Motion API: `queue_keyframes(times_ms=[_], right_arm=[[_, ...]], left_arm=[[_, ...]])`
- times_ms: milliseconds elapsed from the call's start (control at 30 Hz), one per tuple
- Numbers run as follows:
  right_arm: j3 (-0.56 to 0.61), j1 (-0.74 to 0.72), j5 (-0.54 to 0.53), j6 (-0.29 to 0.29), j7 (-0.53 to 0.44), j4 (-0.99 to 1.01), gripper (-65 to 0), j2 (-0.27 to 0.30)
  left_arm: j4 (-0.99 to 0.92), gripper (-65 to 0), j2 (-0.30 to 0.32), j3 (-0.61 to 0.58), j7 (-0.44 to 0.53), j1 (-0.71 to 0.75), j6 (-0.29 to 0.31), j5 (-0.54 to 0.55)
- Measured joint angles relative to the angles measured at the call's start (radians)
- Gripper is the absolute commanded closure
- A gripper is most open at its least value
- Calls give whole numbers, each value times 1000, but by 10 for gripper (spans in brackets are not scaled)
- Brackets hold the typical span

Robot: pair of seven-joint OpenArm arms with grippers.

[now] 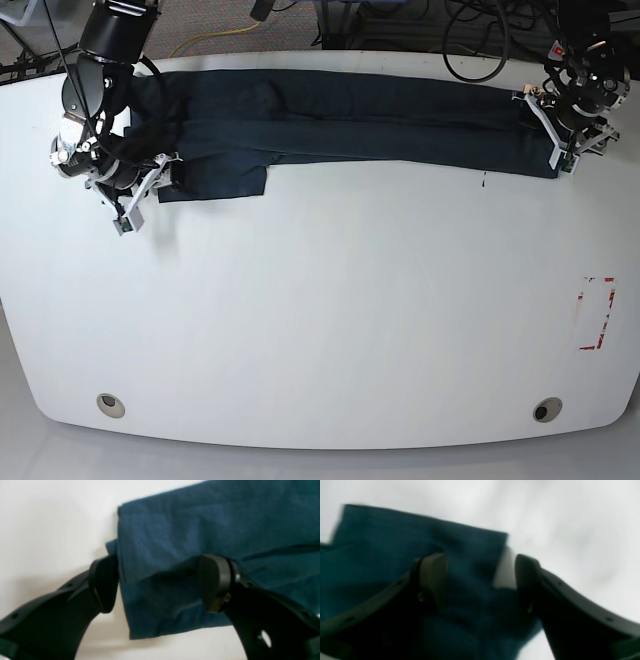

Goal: Fold the T-shirt properly
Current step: 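Regrasp the folded strip end with the right gripper and tuck it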

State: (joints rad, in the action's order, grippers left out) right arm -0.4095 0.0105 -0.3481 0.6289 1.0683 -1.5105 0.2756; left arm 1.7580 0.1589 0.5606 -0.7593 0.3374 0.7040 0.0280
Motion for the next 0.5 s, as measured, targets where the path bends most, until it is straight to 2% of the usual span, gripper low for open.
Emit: queue_keyframes(times_ms=[100,400,500], right_arm=[[-2,-5,57,0,-40,-2,-400,-13],[4,-3,58,0,-56,-3,-400,-80],[3,-7,63,0,-63,-3,-333,-102]], left_arm=[[-5,-451,0,0,0,0,0,-1],[-5,-451,0,-2,0,-2,0,0],[-5,-451,0,-2,0,-2,0,0]])
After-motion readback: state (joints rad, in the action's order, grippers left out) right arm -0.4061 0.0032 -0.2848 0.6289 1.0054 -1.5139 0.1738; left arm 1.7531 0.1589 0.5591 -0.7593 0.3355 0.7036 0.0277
